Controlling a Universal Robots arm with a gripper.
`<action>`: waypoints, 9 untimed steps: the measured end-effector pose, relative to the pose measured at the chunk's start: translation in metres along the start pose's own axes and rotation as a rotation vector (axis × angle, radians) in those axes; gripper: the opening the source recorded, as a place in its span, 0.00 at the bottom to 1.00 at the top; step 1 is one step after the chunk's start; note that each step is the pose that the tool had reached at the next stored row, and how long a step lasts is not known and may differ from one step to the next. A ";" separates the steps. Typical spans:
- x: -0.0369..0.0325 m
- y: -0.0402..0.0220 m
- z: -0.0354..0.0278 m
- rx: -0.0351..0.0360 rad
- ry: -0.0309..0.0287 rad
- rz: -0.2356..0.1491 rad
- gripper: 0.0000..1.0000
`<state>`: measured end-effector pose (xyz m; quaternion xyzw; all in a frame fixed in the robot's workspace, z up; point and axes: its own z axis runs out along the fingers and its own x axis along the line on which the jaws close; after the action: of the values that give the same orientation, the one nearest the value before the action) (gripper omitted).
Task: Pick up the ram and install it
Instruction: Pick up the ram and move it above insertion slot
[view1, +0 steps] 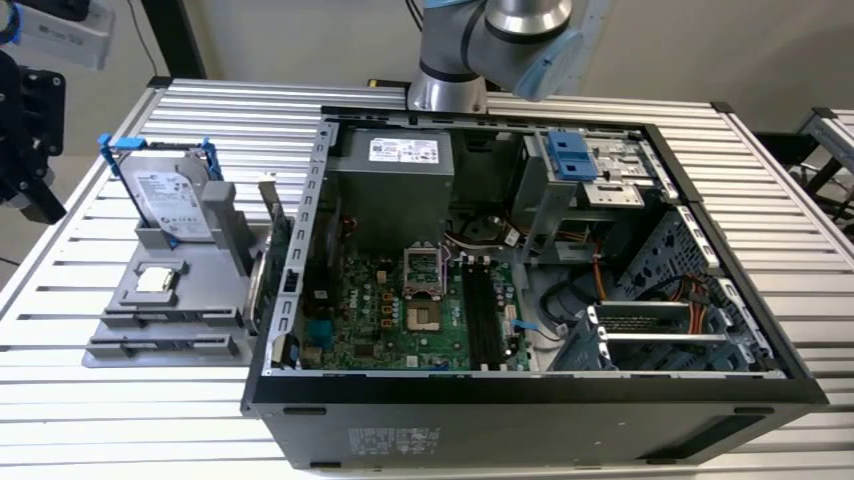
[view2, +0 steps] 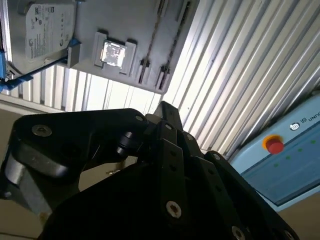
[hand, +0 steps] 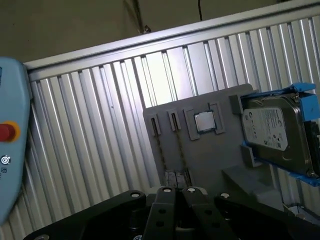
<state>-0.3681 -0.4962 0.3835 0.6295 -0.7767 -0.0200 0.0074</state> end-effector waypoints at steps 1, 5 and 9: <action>0.0000 0.0000 0.0000 0.0015 0.0008 -0.018 0.00; -0.0004 0.0001 0.0002 0.0121 0.0004 -0.069 0.00; -0.0006 0.0001 0.0011 0.0163 -0.0091 -0.112 0.00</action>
<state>-0.3681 -0.4956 0.3824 0.6718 -0.7405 -0.0169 -0.0024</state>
